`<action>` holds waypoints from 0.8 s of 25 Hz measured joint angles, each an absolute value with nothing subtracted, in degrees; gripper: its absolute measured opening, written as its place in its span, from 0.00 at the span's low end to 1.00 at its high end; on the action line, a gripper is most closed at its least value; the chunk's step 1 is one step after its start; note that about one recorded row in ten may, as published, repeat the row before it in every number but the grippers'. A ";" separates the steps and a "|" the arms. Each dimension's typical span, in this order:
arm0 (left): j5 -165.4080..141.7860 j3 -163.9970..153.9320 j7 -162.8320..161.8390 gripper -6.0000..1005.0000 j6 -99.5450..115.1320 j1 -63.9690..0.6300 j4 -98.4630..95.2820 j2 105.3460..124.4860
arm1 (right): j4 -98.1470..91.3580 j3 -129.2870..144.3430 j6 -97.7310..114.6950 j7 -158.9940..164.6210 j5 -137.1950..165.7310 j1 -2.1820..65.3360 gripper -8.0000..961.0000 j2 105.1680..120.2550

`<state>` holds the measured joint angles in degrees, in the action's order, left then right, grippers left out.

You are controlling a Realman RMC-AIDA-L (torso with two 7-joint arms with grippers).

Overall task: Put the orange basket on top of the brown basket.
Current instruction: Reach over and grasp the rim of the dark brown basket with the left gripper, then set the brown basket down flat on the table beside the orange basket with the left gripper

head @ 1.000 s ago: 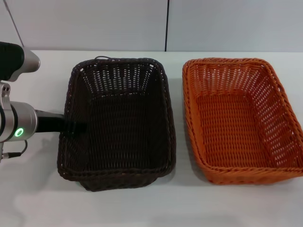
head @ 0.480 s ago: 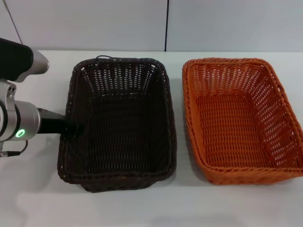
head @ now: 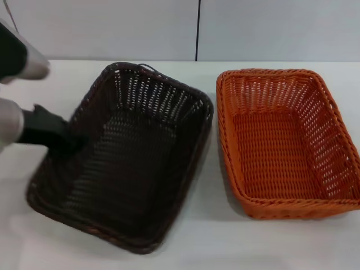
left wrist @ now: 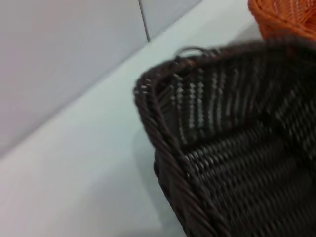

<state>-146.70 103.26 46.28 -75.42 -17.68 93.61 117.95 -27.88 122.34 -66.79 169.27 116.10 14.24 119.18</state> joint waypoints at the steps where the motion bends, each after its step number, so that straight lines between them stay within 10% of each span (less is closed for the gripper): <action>1: -146.09 106.21 49.78 0.28 -76.95 -18.72 93.38 117.93 | -27.92 122.33 -66.80 169.27 116.10 14.24 0.71 119.18; 20: -138.70 125.77 83.37 0.19 -97.48 -34.98 84.09 117.40 | -30.32 122.70 -69.18 169.27 116.10 12.57 0.71 119.35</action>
<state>-138.70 125.77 83.37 -97.48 -34.98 84.09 117.40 -30.32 122.70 -69.18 169.27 116.10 12.57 119.35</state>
